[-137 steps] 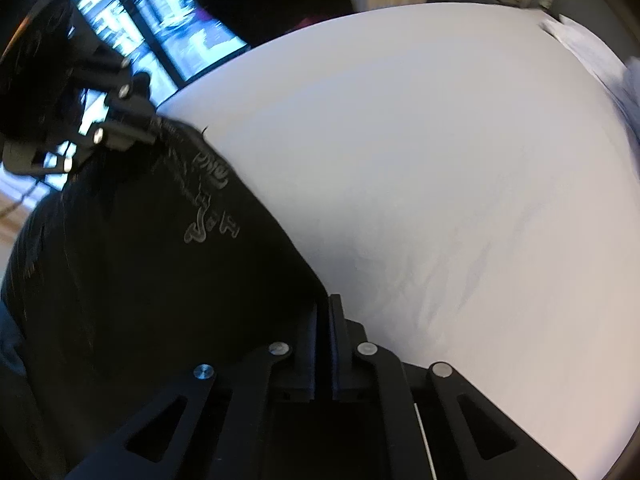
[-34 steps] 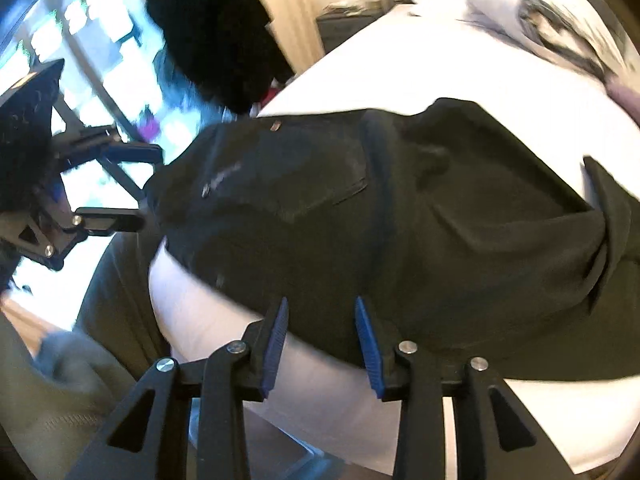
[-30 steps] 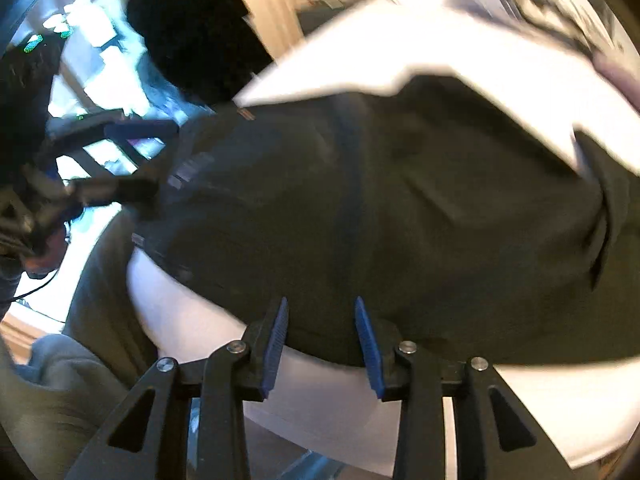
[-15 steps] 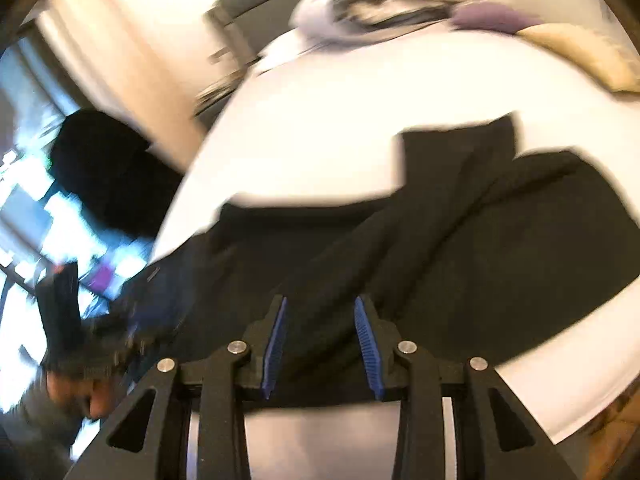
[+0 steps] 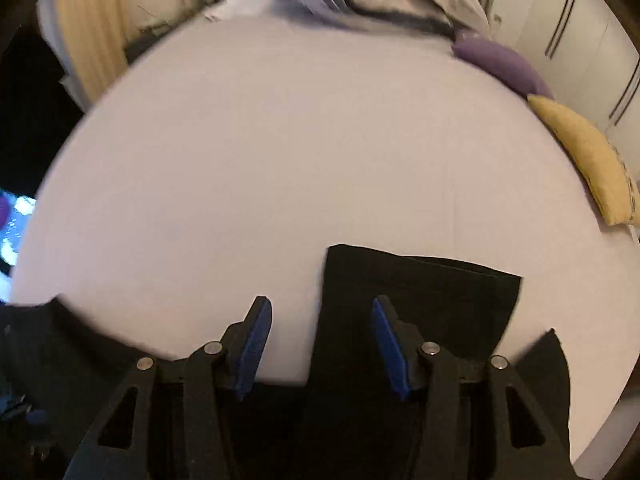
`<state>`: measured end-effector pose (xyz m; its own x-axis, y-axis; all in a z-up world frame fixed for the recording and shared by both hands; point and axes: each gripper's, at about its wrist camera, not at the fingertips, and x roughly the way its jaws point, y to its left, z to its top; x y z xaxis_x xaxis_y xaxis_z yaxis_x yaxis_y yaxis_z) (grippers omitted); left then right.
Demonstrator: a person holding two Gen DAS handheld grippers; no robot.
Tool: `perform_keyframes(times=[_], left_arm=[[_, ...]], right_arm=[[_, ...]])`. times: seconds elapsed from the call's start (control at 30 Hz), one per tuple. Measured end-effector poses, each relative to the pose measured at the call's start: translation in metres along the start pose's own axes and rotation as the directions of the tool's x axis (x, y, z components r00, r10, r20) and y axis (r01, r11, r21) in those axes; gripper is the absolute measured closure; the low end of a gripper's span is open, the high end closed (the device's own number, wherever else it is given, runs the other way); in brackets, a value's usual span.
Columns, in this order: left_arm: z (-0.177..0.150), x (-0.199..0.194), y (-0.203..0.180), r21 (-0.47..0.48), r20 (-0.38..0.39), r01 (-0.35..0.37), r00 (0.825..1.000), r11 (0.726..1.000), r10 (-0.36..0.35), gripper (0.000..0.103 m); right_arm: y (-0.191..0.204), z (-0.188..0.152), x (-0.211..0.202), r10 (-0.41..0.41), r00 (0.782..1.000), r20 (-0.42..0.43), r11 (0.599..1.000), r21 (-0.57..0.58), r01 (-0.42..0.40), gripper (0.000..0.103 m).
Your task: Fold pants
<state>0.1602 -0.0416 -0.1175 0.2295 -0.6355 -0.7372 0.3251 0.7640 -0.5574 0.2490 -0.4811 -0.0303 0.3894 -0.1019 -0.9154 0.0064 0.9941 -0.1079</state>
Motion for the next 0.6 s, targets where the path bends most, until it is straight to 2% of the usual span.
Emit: perform_keyframes(times=[0.07,0.1,0.2,0.27,0.33,0.43,0.47,0.6], left_arm=[[-0.001,0.000,0.003,0.001,0.010,0.018,1.000,1.000,-0.018,0.063],[-0.001,0.000,0.005,0.001,0.015,0.025,1.000,1.000,-0.025,0.063],[-0.006,-0.012,0.018,-0.008,0.028,0.047,0.998,0.999,-0.047,0.064],[-0.007,-0.017,0.023,-0.011,0.030,0.051,0.998,0.999,-0.050,0.070],[-0.005,-0.020,0.024,-0.019,0.033,0.053,0.998,0.998,-0.052,0.072],[-0.008,-0.022,0.027,-0.019,0.035,0.048,0.998,0.999,-0.047,0.072],[-0.007,-0.025,0.030,-0.023,0.037,0.037,0.999,0.999,-0.036,0.081],[-0.003,-0.023,0.048,-0.088,0.037,0.044,0.998,0.995,-0.040,0.098]], right_arm=[[-0.007,-0.004,0.025,-0.026,0.997,-0.077,0.999,0.042,0.029,0.048],[-0.010,-0.002,0.030,-0.022,0.996,-0.089,0.998,0.062,0.028,0.048],[-0.011,-0.008,0.028,-0.005,0.998,-0.067,0.998,0.064,0.009,0.049],[-0.009,-0.013,0.024,-0.003,0.998,-0.060,0.999,0.048,0.005,0.060],[-0.008,-0.017,0.018,0.008,0.998,-0.055,0.999,0.046,-0.005,0.082],[-0.006,-0.015,0.008,0.015,0.999,-0.030,0.998,0.054,-0.014,0.091],[-0.004,-0.018,0.001,0.015,1.000,-0.012,0.998,0.058,-0.014,0.092],[-0.017,-0.031,-0.034,0.056,0.994,0.089,0.987,0.145,-0.068,0.094]])
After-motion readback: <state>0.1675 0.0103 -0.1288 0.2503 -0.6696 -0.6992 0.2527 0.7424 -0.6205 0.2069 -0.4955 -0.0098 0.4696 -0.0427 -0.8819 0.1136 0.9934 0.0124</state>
